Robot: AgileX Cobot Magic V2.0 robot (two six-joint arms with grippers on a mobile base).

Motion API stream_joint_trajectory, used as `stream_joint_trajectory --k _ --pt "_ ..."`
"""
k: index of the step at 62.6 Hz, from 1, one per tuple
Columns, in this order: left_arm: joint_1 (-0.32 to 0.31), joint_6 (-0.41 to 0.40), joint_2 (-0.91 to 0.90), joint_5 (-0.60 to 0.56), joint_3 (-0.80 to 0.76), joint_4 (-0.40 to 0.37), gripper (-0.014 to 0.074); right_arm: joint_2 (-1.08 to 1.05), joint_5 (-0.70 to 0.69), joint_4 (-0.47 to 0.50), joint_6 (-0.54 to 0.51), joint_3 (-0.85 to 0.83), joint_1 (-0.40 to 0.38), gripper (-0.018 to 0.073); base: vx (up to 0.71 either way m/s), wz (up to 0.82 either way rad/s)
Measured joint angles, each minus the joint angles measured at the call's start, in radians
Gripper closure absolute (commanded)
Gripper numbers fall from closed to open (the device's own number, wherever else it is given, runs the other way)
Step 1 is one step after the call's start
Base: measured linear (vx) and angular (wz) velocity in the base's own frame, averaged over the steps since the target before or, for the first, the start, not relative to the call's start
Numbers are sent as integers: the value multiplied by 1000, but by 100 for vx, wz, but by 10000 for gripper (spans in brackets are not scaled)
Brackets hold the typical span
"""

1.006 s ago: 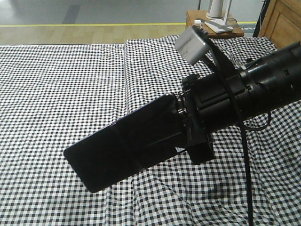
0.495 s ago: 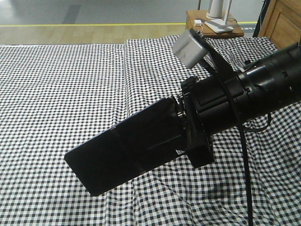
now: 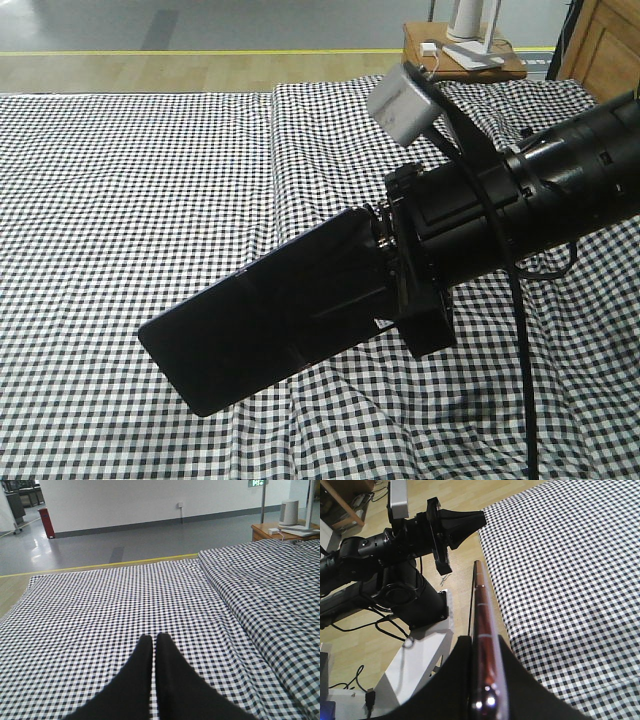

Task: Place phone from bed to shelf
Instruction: 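Raise the held phone with the right gripper away from the bed, then hold the phone in the right gripper while the base turns away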

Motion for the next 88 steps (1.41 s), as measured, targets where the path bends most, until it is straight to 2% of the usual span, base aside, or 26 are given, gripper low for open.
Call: stream_joint_trajectory --k 33,88 --pt "0 0 0 0 0 0 595 0 0 -1 0 0 0 562 -5 21" --pt "0 0 0 0 0 0 595 0 0 -1 0 0 0 562 -11 45"
